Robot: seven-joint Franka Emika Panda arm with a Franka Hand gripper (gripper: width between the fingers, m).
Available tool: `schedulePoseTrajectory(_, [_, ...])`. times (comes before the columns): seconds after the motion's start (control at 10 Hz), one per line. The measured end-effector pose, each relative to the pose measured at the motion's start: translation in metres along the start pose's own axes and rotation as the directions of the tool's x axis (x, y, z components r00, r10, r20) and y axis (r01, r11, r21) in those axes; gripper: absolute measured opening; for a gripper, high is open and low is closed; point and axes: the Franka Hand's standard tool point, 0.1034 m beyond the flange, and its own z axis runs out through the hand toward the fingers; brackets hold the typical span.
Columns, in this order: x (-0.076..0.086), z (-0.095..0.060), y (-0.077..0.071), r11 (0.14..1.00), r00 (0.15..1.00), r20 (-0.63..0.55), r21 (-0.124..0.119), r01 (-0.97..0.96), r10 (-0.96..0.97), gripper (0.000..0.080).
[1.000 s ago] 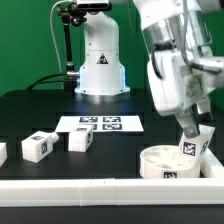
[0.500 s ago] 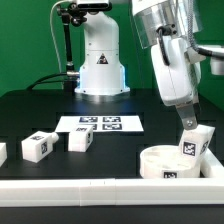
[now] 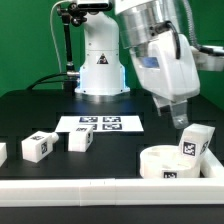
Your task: Assemble stool
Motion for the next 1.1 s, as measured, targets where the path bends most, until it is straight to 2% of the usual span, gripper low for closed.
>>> schedulePoseTrajectory(0.2, [0.03,-0.006,0.003,0.988,0.988,-0.002,-0.02,0.154,-0.154,0.0649])
schedulePoseTrajectory(0.6, [0.028,-0.004,0.004,0.989,0.989,-0.003,-0.02,0.149,-0.149,0.0649])
schedulePoseTrajectory(0.7, [0.034,-0.003,0.009,0.959,0.96,0.001,-0.045,0.281,-0.281,0.0649])
schedulePoseTrajectory(0.9, [0.062,-0.005,0.022,0.872,0.874,-0.002,-0.082,0.483,-0.485,0.0649])
schedulePoseTrajectory(1.0, [0.068,-0.005,0.025,0.851,0.854,-0.003,-0.089,0.517,-0.52,0.0649])
schedulePoseTrajectory(1.1, [0.079,-0.007,0.025,0.862,0.862,-0.026,-0.063,0.503,-0.506,0.0649])
